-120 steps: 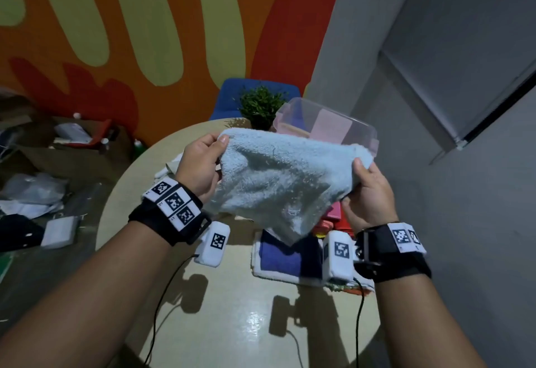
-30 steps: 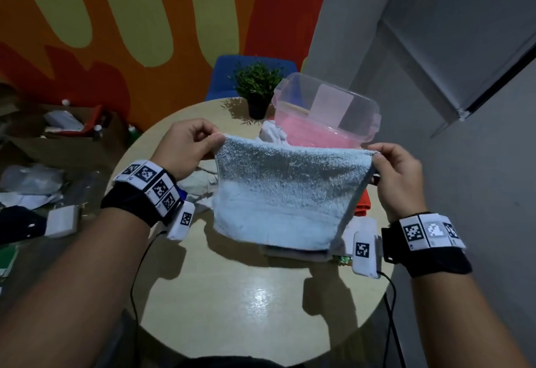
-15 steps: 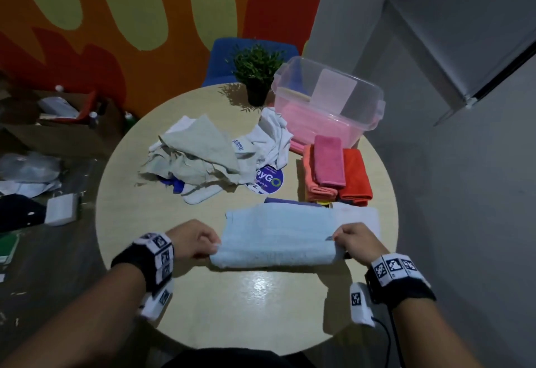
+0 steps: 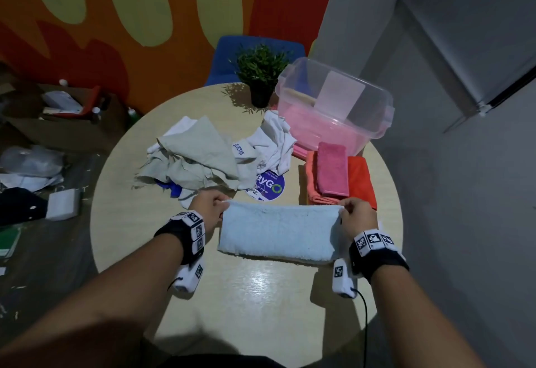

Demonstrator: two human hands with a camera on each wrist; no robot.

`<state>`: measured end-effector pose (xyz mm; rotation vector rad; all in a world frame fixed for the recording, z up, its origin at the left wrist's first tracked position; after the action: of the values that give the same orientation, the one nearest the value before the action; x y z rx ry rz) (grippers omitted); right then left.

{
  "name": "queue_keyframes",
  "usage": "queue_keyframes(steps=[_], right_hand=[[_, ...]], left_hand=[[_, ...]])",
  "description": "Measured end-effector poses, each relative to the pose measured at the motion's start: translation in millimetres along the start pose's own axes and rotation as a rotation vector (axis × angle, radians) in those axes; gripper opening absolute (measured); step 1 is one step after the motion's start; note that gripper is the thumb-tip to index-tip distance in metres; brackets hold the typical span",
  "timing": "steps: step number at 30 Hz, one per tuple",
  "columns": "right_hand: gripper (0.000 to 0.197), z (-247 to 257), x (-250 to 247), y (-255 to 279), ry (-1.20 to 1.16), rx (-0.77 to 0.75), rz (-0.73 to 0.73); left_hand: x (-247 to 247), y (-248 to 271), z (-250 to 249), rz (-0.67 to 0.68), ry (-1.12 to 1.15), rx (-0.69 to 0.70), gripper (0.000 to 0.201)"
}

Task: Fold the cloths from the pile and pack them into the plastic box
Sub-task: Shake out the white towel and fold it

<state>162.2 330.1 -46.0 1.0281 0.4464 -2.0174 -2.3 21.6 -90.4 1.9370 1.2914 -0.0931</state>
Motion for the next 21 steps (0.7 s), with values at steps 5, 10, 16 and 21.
queue_keyframes(steps=[5,10,16,21], right_hand=[[0.014,2,7,14,0.044,-0.131,-0.067],[0.082,-2,37,52,0.19,-0.334,0.504],[0.056,-15,41,58,0.354,-0.398,0.402],[0.029,-4,13,46,0.093,-0.453,0.054]], left_hand=[[20,12,4,-0.17,-0.209,0.244,0.023],[61,29,46,0.222,-0.81,0.33,0.112],[59,28,51,0.026,-0.709,0.486,0.062],[33,26,22,-0.133,-0.314,0.382,0.022]])
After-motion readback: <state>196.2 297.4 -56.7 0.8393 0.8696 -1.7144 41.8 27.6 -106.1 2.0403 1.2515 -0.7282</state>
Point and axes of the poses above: each hand's wrist, its own y-axis away from the middle knuckle, its own x-axis out of the palm, z = x × y, the point moved 2 cm from there along -y, towards the middle knuckle, and after that the axes turned 15 degrees about -x, right-handed, at the moved point
